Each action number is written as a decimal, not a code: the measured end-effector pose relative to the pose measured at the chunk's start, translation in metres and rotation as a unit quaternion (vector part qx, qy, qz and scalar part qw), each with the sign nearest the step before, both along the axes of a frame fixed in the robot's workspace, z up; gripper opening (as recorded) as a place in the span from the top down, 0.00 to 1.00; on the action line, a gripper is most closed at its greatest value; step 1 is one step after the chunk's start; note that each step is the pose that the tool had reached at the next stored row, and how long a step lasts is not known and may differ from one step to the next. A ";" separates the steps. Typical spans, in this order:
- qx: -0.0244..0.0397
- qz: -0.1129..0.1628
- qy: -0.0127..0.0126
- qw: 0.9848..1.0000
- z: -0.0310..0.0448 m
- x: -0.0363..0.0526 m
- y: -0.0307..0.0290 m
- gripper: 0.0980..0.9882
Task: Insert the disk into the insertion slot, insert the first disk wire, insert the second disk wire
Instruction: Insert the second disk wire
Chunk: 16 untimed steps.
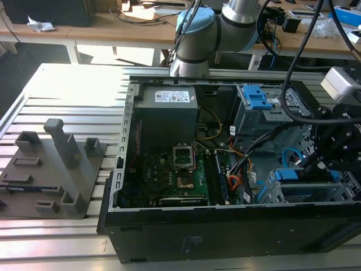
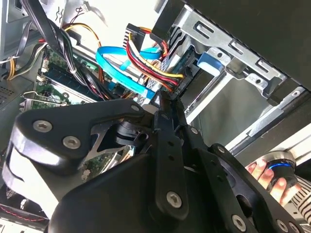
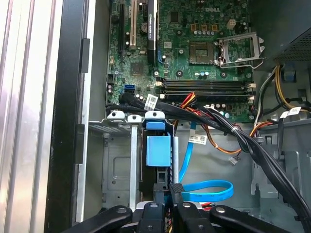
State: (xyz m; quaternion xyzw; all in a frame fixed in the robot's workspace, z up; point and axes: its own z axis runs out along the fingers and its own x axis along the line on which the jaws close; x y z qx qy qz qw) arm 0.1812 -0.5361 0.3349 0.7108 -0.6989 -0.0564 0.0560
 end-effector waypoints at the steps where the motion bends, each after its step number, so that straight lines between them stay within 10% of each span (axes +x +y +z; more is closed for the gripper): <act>1: 0.000 0.000 0.000 1.000 -0.0001 0.0000 -0.0001 0.85; 7: 0.000 0.000 0.000 1.000 0.0162 -0.0001 0.0006 0.85; 16: 0.004 0.000 0.004 1.000 0.0092 -0.0001 0.0004 0.99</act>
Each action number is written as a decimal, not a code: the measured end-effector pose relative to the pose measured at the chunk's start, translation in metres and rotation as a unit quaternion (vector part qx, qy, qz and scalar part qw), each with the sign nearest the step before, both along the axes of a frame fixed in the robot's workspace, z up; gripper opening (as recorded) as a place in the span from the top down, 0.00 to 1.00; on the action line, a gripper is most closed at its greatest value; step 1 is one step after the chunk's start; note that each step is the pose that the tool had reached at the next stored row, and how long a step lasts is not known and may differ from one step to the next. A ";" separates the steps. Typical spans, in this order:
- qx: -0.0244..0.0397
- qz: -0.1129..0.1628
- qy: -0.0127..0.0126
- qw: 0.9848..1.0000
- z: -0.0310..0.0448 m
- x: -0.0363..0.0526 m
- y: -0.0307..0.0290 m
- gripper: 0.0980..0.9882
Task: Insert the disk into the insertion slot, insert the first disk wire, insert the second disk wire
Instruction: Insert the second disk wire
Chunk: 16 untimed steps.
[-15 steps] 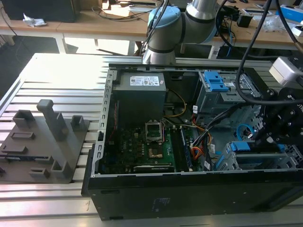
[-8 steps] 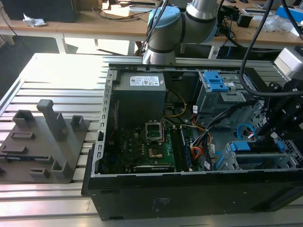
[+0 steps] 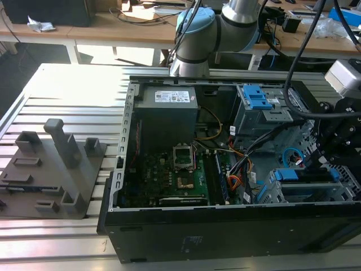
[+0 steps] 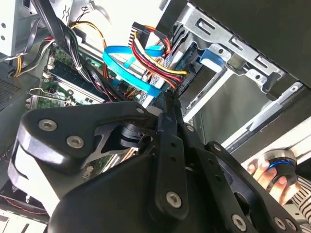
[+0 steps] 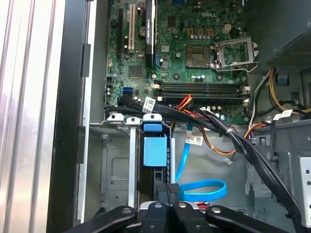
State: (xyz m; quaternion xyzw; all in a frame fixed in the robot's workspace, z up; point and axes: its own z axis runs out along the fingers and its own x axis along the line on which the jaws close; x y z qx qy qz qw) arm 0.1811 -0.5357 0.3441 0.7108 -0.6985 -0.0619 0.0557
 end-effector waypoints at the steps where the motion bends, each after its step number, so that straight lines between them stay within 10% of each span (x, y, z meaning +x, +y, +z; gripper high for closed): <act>1: 0.000 0.000 0.001 1.000 -0.0010 0.0000 -0.0003 0.99; 3: 0.000 0.000 0.001 1.000 -0.0008 0.0001 -0.0005 0.99; 9: 0.000 0.000 0.001 1.000 0.0360 0.0001 -0.0005 0.99; 16: 0.000 0.000 0.001 1.000 0.0402 0.0001 -0.0005 0.99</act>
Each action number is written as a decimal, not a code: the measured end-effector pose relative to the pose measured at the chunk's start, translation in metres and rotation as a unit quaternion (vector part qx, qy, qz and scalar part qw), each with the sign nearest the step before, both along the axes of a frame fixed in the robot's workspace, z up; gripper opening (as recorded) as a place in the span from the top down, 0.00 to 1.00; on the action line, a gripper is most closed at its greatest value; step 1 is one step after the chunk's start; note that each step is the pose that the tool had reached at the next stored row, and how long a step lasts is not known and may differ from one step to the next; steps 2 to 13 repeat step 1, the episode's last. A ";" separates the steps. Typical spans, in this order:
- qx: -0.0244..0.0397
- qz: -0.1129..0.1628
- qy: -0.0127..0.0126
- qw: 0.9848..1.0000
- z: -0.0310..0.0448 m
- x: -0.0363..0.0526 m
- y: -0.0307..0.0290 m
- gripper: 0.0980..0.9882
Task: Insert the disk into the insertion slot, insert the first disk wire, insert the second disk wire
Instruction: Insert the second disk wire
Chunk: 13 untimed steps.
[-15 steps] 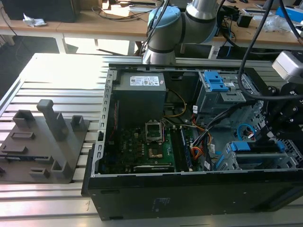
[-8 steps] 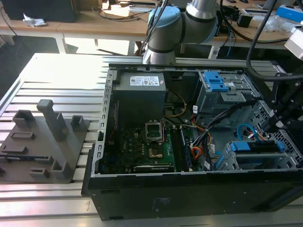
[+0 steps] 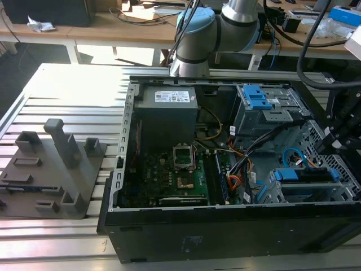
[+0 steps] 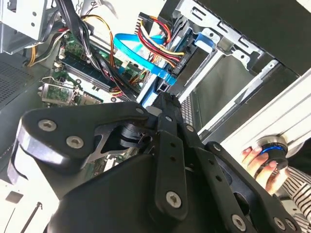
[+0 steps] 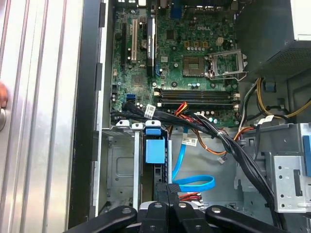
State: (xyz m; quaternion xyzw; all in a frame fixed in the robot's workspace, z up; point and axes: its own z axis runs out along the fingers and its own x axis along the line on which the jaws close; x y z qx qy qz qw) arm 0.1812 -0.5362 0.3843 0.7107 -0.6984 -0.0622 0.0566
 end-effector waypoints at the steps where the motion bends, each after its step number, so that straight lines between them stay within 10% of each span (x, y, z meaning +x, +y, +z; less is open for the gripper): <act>1: 0.000 0.000 0.000 1.000 0.0000 0.0000 0.0000 0.99; 13: 0.000 0.000 0.000 1.000 0.0000 0.0000 0.0000 0.99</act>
